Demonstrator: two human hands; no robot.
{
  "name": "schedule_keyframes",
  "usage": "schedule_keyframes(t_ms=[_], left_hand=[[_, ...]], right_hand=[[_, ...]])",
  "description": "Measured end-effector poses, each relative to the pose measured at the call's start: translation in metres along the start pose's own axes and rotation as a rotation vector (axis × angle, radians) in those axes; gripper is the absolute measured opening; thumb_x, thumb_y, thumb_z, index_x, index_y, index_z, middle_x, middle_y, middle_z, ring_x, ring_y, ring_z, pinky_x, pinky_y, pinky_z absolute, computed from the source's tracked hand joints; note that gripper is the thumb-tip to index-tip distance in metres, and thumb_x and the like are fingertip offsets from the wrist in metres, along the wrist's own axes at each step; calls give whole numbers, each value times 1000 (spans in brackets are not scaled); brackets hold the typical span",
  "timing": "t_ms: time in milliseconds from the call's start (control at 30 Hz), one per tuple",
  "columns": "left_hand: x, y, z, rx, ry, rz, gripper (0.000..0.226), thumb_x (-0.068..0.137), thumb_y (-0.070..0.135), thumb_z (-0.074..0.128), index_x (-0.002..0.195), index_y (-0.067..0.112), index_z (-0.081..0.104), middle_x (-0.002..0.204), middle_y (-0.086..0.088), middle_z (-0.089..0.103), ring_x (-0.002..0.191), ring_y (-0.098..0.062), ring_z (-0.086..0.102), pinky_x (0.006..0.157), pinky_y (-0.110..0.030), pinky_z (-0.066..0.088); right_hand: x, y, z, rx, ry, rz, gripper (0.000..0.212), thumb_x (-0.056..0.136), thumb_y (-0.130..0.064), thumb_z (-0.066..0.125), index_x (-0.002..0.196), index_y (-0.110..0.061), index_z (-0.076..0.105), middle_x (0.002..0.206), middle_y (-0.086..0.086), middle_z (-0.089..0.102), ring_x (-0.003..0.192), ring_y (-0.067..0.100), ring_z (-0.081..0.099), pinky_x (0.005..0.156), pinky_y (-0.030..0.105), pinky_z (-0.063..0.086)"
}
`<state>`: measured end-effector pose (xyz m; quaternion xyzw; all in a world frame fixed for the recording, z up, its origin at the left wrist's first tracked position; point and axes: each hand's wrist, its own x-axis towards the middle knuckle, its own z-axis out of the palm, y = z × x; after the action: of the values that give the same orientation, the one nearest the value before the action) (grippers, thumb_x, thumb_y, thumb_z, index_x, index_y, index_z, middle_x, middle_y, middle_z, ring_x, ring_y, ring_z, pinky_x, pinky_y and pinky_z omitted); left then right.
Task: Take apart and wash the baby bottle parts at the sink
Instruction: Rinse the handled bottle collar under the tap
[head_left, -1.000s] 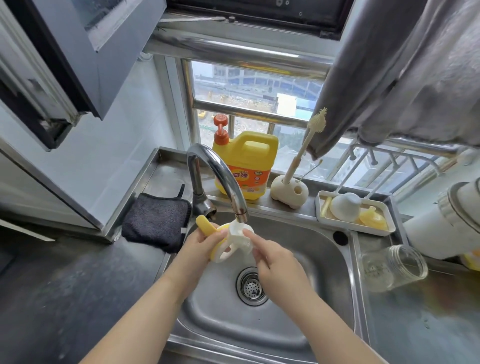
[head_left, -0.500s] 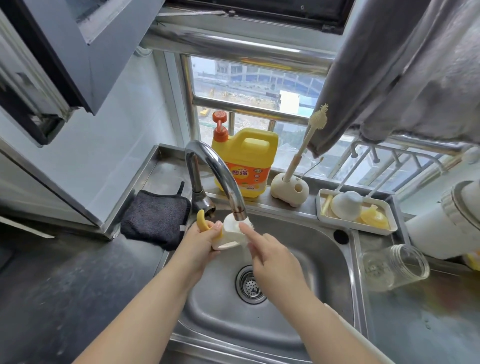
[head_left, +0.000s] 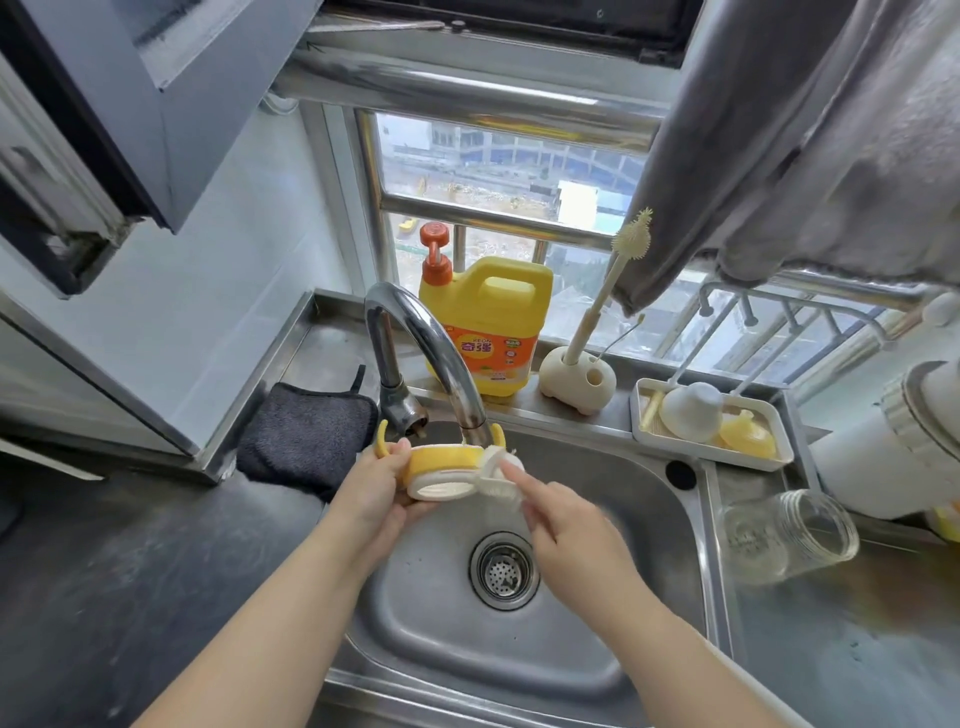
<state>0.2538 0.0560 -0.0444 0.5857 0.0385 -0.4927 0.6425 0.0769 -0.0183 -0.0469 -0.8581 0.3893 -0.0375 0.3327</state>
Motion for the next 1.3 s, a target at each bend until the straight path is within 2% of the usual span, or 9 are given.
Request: schedule_keyframes(t_ms=[133,267,500,700,867,1033,1133,1200,1300], left_hand=[[-4,-3,3,-104,-5,-73,13,103,19,37,104,13,48,95,-17,61,83,-28,60,72,-49,54],[-5,3,-3,-221,-7,-147,21,103,22,36,101,9,52,93,-20,61,86,-33,60,56,-51,54],[-5,5,-4,-229,-43,-191,34,103,27,35,100,1,57,102,-25,62,93,-37,61,62,-54,53],[-5,6,-10,-301,-78,-236,36,104,29,33,118,4,55,117,-28,60,97,-39,62,57,-55,55],[-6,-2,-6,-301,-43,-261,32,104,24,36,96,5,60,81,-21,69,86,-34,63,54,-55,54],[-4,5,-10,-341,-48,-282,27,103,23,38,112,6,58,99,-23,59,94,-38,61,59,-60,51],[-4,6,-5,-295,-48,-288,28,100,21,46,124,9,55,96,-20,55,112,-37,57,59,-59,53],[-6,5,0,-242,-42,-286,24,98,22,51,117,9,58,90,-18,56,97,-36,61,58,-57,54],[-8,3,0,-191,-19,-293,15,95,22,55,100,9,60,84,-17,58,78,-32,62,53,-52,57]], right_hand=[[2,-11,-1,79,55,-85,50,100,-25,40,136,-57,31,81,-8,45,81,11,48,71,33,44],[1,2,0,86,46,-45,48,99,-23,42,134,-55,38,81,-8,48,81,12,50,74,39,47],[4,-8,2,218,80,-88,48,98,-22,44,134,-54,40,96,-3,59,91,14,54,80,38,47],[-10,-3,5,185,49,-78,52,97,-21,44,127,-63,37,80,-25,52,78,-4,47,70,26,40],[8,-8,-4,215,138,-77,51,99,-22,43,132,-60,36,83,-8,52,80,11,51,74,37,47],[-12,-6,3,148,63,-103,50,98,-21,45,130,-59,37,77,-13,47,76,5,47,70,33,44],[1,-7,1,235,141,-85,54,98,-20,45,128,-64,37,91,-10,59,84,10,53,75,36,48],[8,-10,-3,291,159,-79,52,98,-20,44,131,-60,38,103,-7,63,93,10,56,80,33,47],[-1,-7,1,224,127,-52,54,98,-20,44,129,-62,34,100,-5,62,91,12,55,81,34,46]])
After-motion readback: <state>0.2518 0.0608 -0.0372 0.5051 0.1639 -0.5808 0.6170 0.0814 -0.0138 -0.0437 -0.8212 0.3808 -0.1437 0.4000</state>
